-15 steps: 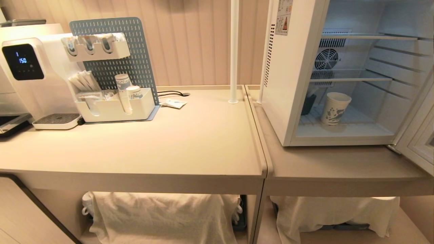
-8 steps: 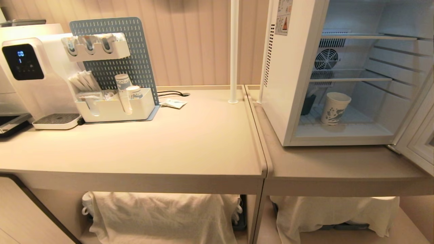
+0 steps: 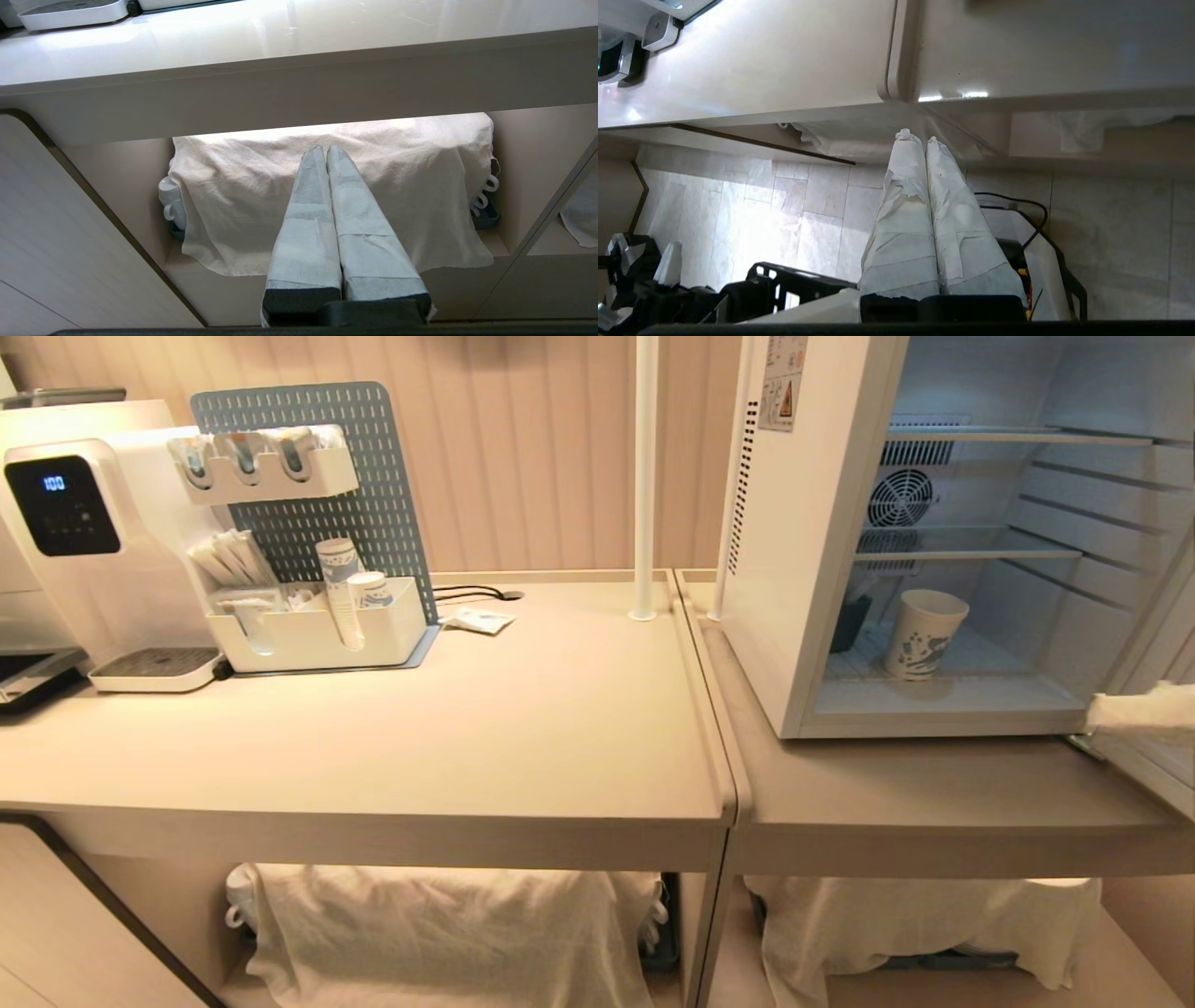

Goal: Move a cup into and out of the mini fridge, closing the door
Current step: Take the paper cup out of the freezer

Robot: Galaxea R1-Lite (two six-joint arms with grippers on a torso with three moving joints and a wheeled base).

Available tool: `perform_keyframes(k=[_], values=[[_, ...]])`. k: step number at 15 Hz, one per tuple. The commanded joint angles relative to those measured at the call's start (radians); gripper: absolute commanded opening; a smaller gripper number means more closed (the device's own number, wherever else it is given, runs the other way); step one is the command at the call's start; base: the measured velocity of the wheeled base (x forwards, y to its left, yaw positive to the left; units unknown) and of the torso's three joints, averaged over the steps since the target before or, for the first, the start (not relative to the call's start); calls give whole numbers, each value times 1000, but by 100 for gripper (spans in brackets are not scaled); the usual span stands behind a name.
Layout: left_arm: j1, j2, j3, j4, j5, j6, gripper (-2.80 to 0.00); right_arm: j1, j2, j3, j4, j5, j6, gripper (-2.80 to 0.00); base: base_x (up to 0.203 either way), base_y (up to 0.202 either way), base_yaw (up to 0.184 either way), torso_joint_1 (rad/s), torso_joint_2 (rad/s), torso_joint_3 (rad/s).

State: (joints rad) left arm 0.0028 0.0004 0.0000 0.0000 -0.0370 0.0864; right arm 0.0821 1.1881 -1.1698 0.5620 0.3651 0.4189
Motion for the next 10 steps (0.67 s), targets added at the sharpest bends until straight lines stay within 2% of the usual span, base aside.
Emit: perform_keyframes(k=[1,2,6,10], values=[[0,0,0,0,0,1,-280,5,142,18,-96,1,-10,-280,0,0,0,0,0,0],[0,0,0,0,0,1,-280,5,199,18,-143,-10,-41,-280,0,0,0,0,0,0],[0,0,0,0,0,1,-280,-3,418,23,-316,-134,-206,-280,0,0,0,0,0,0],[0,0,0,0,0,1,-280,-49,570,-6,-417,-149,-308,-280,0,0,0,0,0,0]])
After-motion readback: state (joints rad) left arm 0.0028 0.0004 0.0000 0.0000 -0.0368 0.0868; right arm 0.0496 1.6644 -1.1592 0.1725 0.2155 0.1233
